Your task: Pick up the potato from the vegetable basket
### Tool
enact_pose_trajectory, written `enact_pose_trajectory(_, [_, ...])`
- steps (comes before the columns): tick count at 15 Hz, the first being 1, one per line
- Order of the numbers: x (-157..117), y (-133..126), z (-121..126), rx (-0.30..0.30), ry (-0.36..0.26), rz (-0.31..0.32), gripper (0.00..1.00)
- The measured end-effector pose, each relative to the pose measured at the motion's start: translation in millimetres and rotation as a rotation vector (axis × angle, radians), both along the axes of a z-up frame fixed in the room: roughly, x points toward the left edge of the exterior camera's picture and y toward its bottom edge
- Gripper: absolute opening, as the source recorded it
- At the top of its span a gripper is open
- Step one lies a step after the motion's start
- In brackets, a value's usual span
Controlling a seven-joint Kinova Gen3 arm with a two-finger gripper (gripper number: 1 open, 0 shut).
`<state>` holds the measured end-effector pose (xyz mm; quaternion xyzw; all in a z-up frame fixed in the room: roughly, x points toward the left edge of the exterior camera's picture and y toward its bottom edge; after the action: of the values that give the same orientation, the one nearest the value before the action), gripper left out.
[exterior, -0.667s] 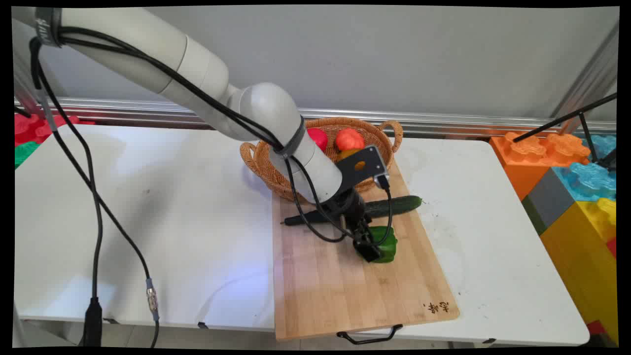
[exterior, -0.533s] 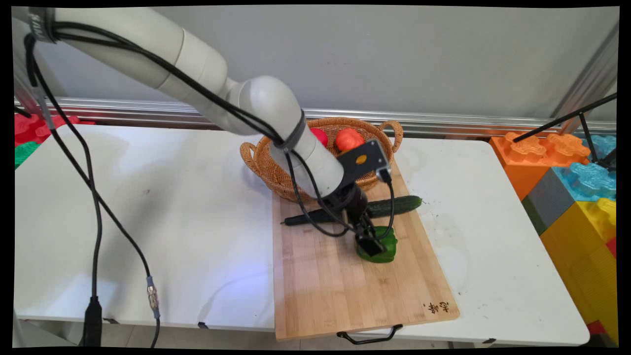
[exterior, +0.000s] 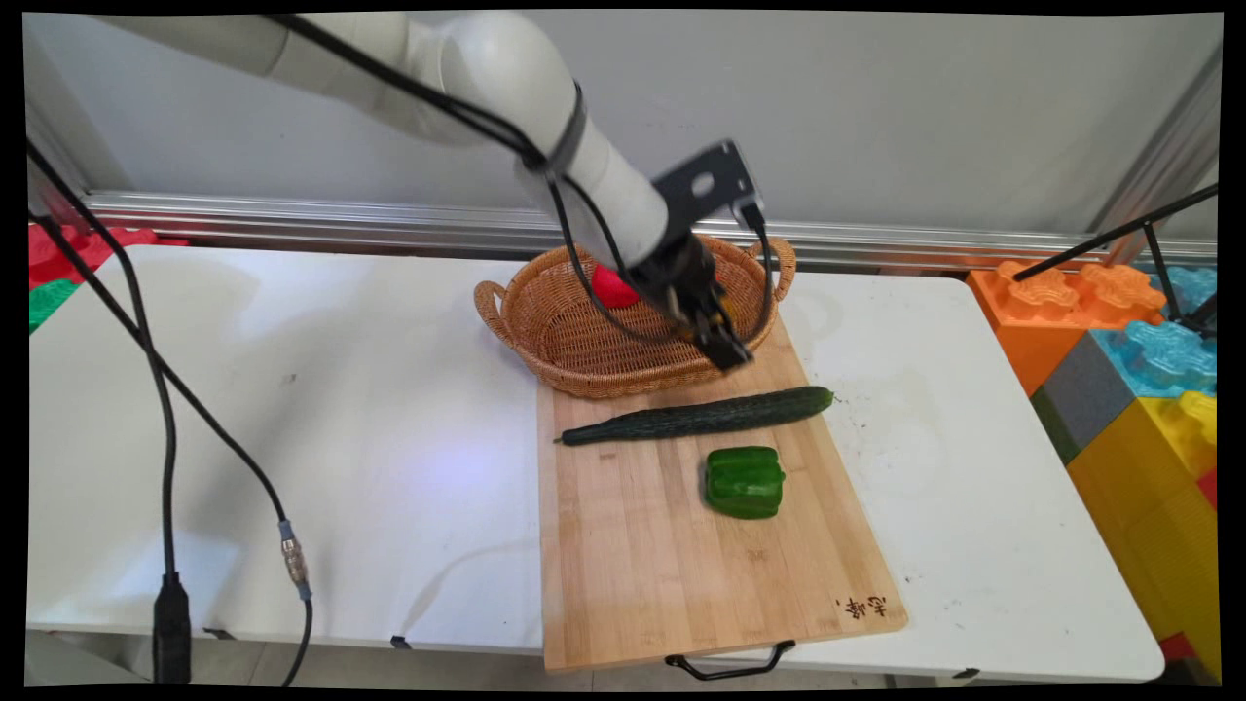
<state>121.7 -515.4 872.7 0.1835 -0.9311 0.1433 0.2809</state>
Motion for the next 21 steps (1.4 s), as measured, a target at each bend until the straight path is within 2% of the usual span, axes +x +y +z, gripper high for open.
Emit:
enact_pose_trajectory(3, [19.2, -23.9, 10.1, -0.038, -0.034, 0.059, 1.00])
enact_pose_trajectory(6, [31.1, -40.0, 4.1, -0.015, -0.054, 0.096, 1.00])
enact_pose_trajectory(13, [34.1, -66.8, -44.8, 0.092, -0.042, 0.137, 1.00])
enact_pose_trajectory(17, [30.1, -78.7, -66.1, 0.100, -0.025, 0.163, 1.00])
enact_pose_trajectory(21, [30.5, -87.3, -76.3, 0.088, -0.021, 0.189, 1.00])
